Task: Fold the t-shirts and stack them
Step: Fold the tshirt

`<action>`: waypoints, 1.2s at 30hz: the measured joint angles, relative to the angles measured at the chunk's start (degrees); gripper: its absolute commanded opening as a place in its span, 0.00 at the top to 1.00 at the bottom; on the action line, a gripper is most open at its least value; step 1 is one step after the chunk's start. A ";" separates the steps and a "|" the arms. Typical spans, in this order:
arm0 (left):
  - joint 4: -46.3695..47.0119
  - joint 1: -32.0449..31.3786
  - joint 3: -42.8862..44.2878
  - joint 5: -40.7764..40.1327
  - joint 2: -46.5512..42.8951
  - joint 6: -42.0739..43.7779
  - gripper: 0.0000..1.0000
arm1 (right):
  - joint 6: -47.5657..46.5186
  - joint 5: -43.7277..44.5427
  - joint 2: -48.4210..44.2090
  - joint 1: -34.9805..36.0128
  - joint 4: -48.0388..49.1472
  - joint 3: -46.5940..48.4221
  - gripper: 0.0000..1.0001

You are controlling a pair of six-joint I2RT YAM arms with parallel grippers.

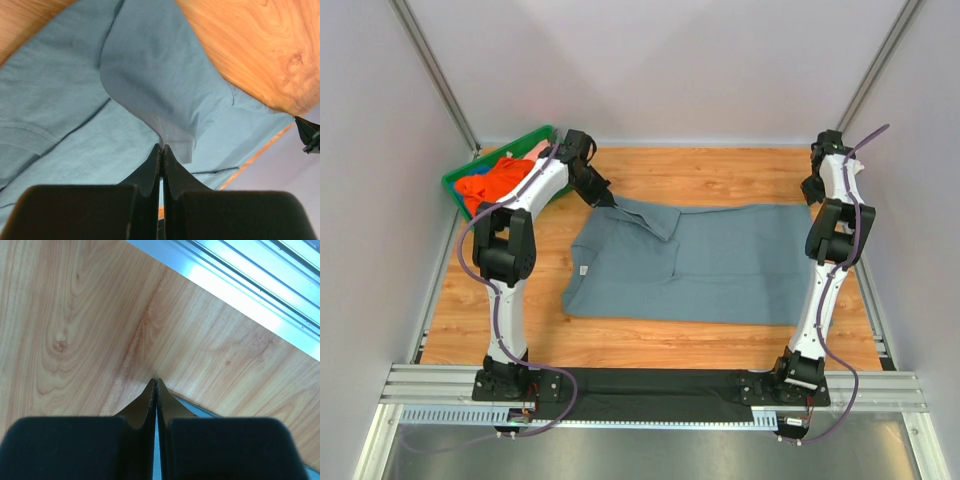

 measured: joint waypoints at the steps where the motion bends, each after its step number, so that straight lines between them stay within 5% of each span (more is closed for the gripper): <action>1: -0.26 0.00 0.35 -0.04 0.00 0.13 1.00 | -0.37 -0.13 -0.31 -0.02 0.22 -0.42 1.00; 22: -11.32 0.44 1.07 -1.18 -5.97 5.86 1.00 | -11.76 -6.75 -20.09 -0.35 11.87 -21.24 1.00; 25: -11.19 0.44 0.79 -0.70 -6.58 6.27 1.00 | -11.19 -7.19 -19.69 -0.35 10.80 -20.37 0.78; 36: -11.06 0.63 -2.14 -0.35 -6.75 7.30 1.00 | -9.79 -5.97 -12.61 -0.35 4.13 -13.60 0.64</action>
